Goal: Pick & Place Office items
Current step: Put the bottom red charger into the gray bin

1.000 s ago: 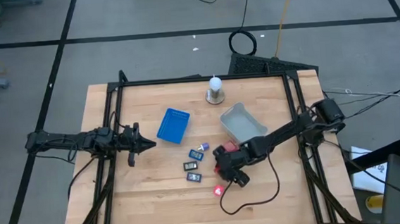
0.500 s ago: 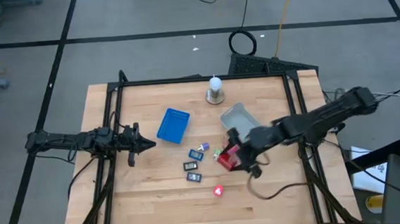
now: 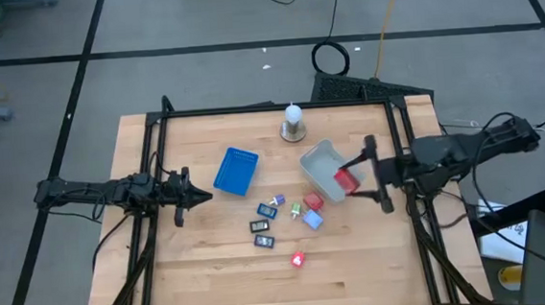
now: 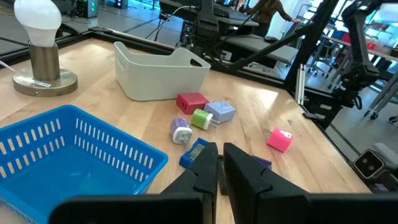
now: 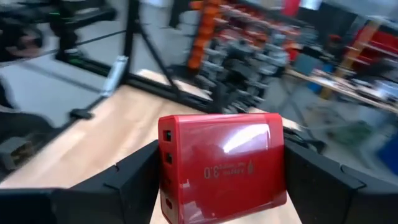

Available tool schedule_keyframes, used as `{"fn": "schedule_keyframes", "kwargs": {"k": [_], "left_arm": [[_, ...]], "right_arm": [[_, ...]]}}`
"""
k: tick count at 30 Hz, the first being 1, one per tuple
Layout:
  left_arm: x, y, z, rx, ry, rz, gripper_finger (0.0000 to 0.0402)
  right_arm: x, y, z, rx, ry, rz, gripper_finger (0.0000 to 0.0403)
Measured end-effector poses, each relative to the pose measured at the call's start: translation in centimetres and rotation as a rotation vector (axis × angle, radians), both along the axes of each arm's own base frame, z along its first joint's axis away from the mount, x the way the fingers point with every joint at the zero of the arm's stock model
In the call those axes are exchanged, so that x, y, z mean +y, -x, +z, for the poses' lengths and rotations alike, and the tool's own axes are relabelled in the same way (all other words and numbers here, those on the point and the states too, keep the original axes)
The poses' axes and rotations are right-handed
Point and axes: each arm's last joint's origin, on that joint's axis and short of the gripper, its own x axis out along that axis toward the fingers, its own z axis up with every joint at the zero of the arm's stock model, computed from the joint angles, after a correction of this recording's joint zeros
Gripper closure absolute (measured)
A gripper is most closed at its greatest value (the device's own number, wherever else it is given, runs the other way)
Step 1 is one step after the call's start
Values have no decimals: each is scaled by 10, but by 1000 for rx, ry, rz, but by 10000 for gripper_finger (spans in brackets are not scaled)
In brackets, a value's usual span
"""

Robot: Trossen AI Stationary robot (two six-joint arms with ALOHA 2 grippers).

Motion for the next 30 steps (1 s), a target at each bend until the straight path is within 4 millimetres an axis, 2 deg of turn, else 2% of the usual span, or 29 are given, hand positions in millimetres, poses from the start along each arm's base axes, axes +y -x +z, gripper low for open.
{"fn": "schedule_keyframes", "kwargs": {"k": [6, 13, 23, 30], "left_arm": [[0, 0, 0, 0, 1, 0, 376], [0, 0, 0, 0, 6, 17, 376], [0, 0, 0, 0, 7, 18, 376], [0, 0, 0, 0, 5, 18, 376]], "right_arm": [[-18, 30, -42, -25, -40, -148, 121], [-27, 46, -87, -110, -86, -191, 121], [-31, 46, -140, -179, -86, -224, 121], [-34, 44, -159, -174, -90, -261, 121]]}}
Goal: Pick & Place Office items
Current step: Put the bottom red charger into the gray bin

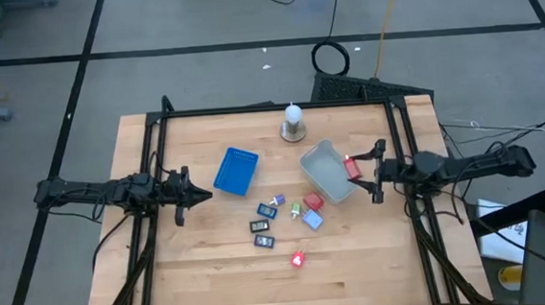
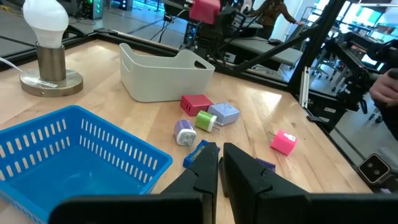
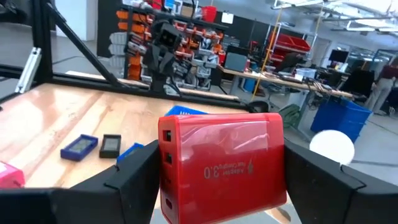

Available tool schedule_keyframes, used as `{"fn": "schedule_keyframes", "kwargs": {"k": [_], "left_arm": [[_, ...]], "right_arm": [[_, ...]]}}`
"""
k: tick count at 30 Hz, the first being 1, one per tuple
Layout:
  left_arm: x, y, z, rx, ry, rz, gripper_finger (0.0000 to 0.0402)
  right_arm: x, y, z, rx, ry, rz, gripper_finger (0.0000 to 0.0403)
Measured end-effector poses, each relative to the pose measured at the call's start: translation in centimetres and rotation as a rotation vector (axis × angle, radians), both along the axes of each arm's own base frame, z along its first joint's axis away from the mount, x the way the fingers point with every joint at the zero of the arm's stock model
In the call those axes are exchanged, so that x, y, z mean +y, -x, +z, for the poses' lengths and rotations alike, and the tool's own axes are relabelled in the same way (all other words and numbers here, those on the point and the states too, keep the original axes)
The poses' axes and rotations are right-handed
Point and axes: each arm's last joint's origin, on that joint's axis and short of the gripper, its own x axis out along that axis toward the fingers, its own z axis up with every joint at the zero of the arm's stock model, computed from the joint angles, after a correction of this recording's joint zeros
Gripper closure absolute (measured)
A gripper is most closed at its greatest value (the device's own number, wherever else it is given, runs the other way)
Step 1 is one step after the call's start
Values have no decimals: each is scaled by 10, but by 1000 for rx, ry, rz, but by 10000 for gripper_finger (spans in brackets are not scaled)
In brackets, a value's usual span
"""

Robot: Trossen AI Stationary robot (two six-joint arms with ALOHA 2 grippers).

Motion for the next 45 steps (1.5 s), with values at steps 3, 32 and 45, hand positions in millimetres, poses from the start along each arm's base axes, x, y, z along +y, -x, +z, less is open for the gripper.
{"fn": "schedule_keyframes", "kwargs": {"k": [3, 32, 45], "left_arm": [[0, 0, 0, 0, -3, 1, 376], [1, 0, 1, -18, -38, 40, 376], [2, 0, 2, -21, -52, 53, 376]], "right_arm": [[-2, 0, 0, -10, -29, -19, 121], [-32, -84, 6, 693, -67, -246, 121], [-61, -101, -27, 884, -192, -153, 120]]}}
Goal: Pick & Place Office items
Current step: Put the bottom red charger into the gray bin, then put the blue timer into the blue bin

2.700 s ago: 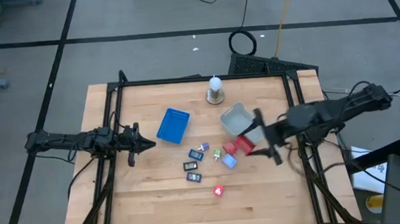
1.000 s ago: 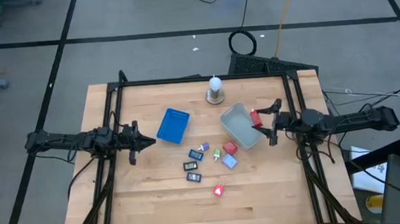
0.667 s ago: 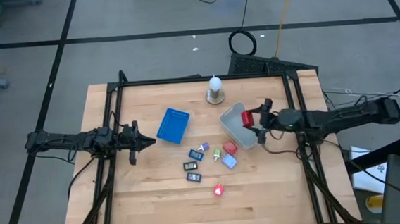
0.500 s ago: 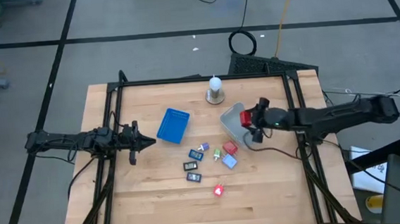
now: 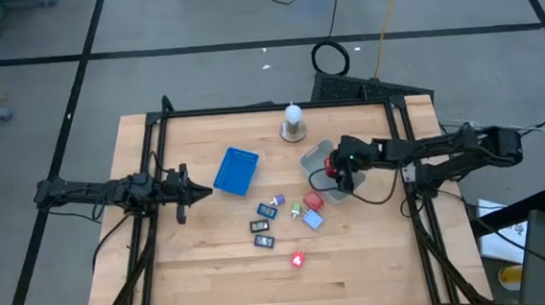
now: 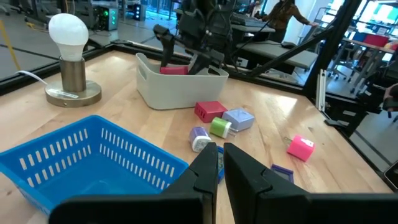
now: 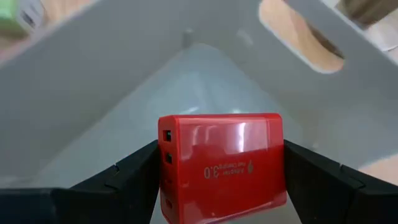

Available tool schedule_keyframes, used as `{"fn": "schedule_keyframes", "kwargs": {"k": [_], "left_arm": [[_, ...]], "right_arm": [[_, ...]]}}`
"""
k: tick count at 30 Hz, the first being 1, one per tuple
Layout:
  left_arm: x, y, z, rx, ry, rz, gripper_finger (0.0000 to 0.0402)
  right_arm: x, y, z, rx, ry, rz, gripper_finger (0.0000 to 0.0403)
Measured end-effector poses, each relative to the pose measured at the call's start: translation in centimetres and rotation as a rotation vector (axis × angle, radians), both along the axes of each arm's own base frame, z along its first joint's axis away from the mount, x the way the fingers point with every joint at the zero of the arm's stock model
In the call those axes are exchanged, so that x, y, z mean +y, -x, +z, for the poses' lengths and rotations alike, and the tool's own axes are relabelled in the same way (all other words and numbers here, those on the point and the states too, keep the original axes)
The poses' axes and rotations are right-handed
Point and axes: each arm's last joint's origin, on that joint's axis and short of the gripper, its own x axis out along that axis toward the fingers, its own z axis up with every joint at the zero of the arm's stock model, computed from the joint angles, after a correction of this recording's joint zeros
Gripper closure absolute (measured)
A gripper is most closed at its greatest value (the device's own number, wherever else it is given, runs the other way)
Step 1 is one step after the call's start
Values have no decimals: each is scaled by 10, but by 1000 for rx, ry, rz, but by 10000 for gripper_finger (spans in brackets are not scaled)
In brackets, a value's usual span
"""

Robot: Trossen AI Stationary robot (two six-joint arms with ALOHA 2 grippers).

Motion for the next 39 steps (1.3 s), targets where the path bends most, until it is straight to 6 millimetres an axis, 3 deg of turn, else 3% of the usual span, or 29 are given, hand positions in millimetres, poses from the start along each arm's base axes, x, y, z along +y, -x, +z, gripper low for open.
{"fn": "schedule_keyframes", "kwargs": {"k": [15, 30, 35, 39], "left_arm": [[0, 0, 0, -1, -5, -1, 376], [0, 0, 0, -1, -3, -1, 376], [0, 0, 0, -2, -3, -1, 376], [0, 0, 0, -2, -1, -4, 376]], "right_arm": [[-3, -5, -23, 154, 98, 87, 120], [2, -9, -20, 114, 106, 95, 83], [4, -6, -8, 56, 110, 96, 89], [11, 0, 17, -67, 141, 107, 88]]}}
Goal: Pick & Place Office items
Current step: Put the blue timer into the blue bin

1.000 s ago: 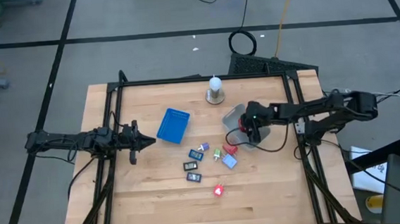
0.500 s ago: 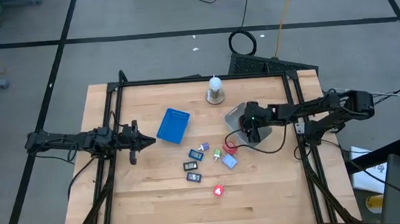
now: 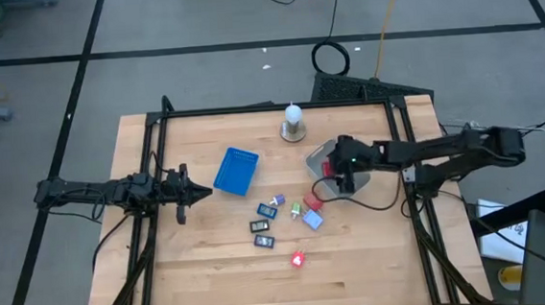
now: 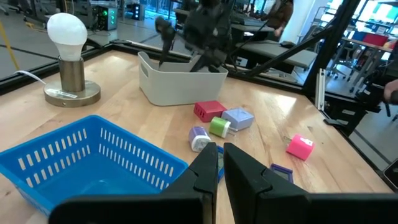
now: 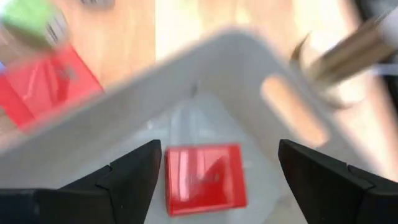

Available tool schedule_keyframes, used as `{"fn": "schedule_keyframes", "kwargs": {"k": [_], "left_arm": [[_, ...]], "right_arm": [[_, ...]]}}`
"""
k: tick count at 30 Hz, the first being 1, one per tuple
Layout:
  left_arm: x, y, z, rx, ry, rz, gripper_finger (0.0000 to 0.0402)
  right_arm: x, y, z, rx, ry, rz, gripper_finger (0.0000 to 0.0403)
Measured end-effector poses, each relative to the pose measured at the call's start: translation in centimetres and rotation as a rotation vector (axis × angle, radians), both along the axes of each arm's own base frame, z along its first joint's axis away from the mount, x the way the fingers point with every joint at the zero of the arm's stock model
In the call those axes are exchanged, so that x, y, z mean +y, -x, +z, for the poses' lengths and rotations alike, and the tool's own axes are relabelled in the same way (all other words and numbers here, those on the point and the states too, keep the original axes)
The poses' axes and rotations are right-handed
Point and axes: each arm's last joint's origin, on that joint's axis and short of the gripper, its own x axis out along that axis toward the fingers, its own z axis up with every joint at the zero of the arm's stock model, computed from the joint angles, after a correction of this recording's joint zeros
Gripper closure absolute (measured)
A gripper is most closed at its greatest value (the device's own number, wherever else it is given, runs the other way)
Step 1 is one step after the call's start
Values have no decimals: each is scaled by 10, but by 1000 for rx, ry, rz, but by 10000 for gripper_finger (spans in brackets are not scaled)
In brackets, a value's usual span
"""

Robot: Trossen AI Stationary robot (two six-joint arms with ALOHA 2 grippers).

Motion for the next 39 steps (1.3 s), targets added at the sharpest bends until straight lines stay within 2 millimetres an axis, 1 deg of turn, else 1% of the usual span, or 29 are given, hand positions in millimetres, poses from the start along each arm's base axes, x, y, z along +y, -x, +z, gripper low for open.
{"fn": "schedule_keyframes", "kwargs": {"k": [4, 7, 9, 11, 13, 15, 18, 21, 23, 25, 28, 30, 32, 35, 39], "left_arm": [[0, 0, 0, 0, 3, -4, 376], [0, 0, 0, 0, 7, -4, 376], [0, 0, 0, 0, 8, -4, 376], [0, 0, 0, 0, 8, -4, 376], [0, 0, 0, 0, 23, -2, 376], [0, 0, 0, 0, 27, -2, 376], [0, 0, 0, 0, 30, -2, 376], [0, 0, 0, 2, 32, -3, 376], [0, 0, 0, 4, 45, -1, 376], [0, 0, 0, 4, 49, -1, 376], [0, 0, 0, 4, 49, -1, 376], [0, 0, 0, 4, 49, -1, 376], [0, 0, 0, 6, 48, 0, 376], [0, 0, -1, 9, 40, -2, 376], [0, 0, -1, 17, 29, -3, 376]], "right_arm": [[12, 13, 34, -191, -7, 42, 90], [21, 29, 60, -359, -87, 161, 96], [26, 41, 74, -458, -143, 207, 102], [28, 53, 86, -558, -172, 204, 112], [29, 64, 90, -669, -173, 204, 125], [31, 74, 87, -774, -174, 209, 146], [33, 86, 73, -912, -192, 211, 189], [34, 94, 49, -982, -221, 209, 242], [34, 96, 30, -985, -222, 208, 276], [34, 98, 17, -996, -212, 202, 310], [33, 101, 18, -1026, -161, 159, 360], [32, 100, 16, -1012, -132, 145, 389], [32, 99, 13, -982, -127, 147, 397], [32, 99, 12, -973, -125, 136, 386], [32, 99, 13, -978, -139, 116, 386]]}}
